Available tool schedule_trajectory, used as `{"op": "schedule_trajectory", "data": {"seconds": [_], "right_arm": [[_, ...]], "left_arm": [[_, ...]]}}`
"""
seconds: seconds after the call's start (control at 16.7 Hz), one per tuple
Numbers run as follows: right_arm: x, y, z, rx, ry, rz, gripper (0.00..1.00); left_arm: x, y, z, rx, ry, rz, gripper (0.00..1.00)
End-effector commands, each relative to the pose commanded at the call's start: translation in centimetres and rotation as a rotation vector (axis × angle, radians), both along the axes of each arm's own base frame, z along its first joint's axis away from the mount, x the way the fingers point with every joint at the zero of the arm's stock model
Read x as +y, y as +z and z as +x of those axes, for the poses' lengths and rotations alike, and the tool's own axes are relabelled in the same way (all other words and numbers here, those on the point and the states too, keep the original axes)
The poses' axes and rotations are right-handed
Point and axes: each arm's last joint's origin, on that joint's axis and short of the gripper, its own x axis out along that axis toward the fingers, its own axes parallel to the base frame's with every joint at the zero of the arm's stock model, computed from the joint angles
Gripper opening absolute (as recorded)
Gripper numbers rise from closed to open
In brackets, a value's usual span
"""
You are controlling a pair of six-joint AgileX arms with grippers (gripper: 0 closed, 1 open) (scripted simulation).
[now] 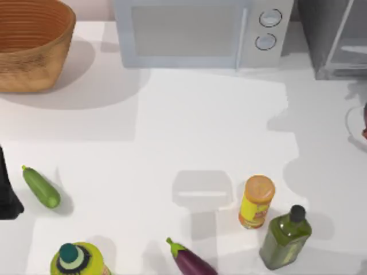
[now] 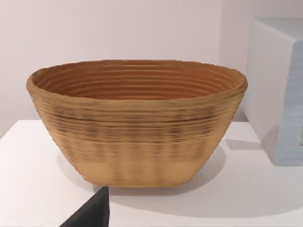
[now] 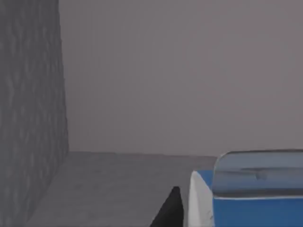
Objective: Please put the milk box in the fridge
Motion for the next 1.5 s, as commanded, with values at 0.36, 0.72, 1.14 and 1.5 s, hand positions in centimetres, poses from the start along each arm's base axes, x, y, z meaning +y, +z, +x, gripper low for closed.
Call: {"op": "schedule_trajectory", "data": {"seconds": [0.36, 0.72, 1.14, 1.5], "right_arm": [[-1.1, -3.9, 1.1, 0.046, -0.025, 0.026, 0.00], [-1.2, -3.0, 1.8, 0.017, -0.019, 0.015, 0.00], [-2.9, 0.7, 8.1, -0.074, -0.034, -0.026, 0.00], [-1.3, -1.4, 12.7, 0.031, -0.017, 0.020, 0.00]], "left_arm": [[0.0, 0.0, 0.0, 0.000, 0.000, 0.000, 1.00], [0.0, 0.0, 0.0, 0.000, 0.000, 0.000, 1.00], [0.0, 0.0, 0.0, 0.000, 0.000, 0.000, 1.00], [0.0, 0.0, 0.0, 0.000, 0.000, 0.000, 1.00]]}}
